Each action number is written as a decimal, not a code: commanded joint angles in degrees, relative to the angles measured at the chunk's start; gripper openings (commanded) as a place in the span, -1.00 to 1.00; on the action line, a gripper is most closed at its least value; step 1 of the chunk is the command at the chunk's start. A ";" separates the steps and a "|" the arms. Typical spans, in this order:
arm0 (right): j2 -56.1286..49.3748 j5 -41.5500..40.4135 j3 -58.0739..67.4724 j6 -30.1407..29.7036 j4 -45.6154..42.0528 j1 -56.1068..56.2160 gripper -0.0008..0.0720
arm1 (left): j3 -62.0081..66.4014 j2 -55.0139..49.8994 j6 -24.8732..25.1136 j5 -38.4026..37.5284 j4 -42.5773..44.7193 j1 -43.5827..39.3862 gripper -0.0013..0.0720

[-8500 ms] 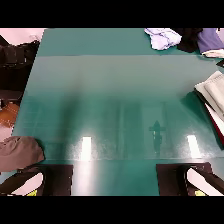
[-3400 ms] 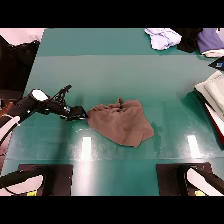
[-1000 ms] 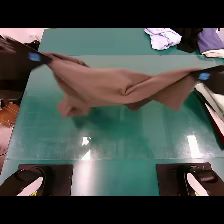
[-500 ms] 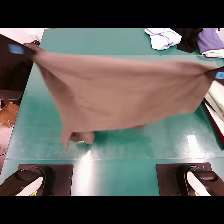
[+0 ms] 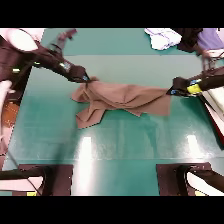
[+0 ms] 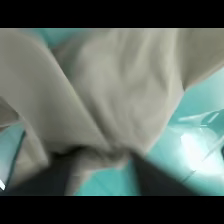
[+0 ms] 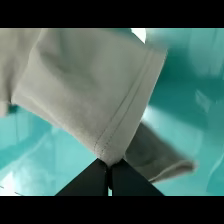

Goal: Fold the shirts.

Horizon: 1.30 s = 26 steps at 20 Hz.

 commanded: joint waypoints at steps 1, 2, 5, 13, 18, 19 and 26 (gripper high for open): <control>-5.64 -2.49 -2.21 -1.38 0.33 -0.98 -0.93 | -0.55 -8.26 -0.50 -0.24 -1.86 2.75 0.82; -5.88 -2.62 -2.12 -1.44 0.26 -1.27 -0.93 | -0.52 -8.13 -0.46 -2.03 -1.68 4.33 0.82; -5.05 -4.48 -2.14 -1.57 0.22 -2.67 -0.93 | -0.44 -7.72 1.44 -11.04 -1.81 9.03 0.82; -1.33 -5.49 -2.14 -2.43 -0.22 -4.11 -0.93 | -13.14 -6.56 5.46 -13.25 4.83 9.73 0.82; -0.15 -5.44 -2.14 -2.45 -0.24 -4.11 -0.93 | -17.99 -6.56 2.01 -5.66 5.73 7.85 0.82; -0.15 -5.38 -2.14 -2.43 -0.20 -4.11 -0.93 | -18.01 -6.56 1.99 -4.94 6.49 6.60 0.82; -0.15 -4.28 -2.14 -2.45 -0.22 -4.11 -0.93 | -18.01 -6.60 -4.07 2.54 11.72 -0.68 0.82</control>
